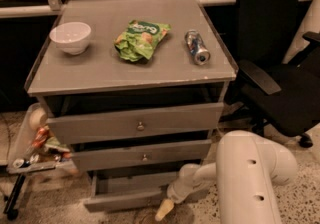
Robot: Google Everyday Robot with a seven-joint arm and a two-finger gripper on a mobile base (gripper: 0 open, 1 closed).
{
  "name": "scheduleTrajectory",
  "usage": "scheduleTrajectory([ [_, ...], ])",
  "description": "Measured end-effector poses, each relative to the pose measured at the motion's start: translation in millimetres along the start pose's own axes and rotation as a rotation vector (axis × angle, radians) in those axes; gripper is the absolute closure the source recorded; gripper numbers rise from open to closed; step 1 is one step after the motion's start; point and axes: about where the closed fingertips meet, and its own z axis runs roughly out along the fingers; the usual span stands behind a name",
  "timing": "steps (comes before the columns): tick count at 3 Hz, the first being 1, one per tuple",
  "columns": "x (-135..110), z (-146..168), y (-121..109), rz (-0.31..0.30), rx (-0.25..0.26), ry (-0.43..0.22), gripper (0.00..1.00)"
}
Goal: Open bottom drawer
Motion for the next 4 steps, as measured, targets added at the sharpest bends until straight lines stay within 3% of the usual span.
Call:
scheduleTrajectory([
  [1,-0.9,-0.6,0.0,0.000,0.000,0.000,0.00],
  [2,23.9,-11.1,23.8,0.043,-0.016,0.029,0.00],
  [3,29.4,-12.1,36.7,0.051,-0.033,0.043,0.00],
  [4,23.7,-4.9,38.0,0.007,-0.043,0.070,0.00],
])
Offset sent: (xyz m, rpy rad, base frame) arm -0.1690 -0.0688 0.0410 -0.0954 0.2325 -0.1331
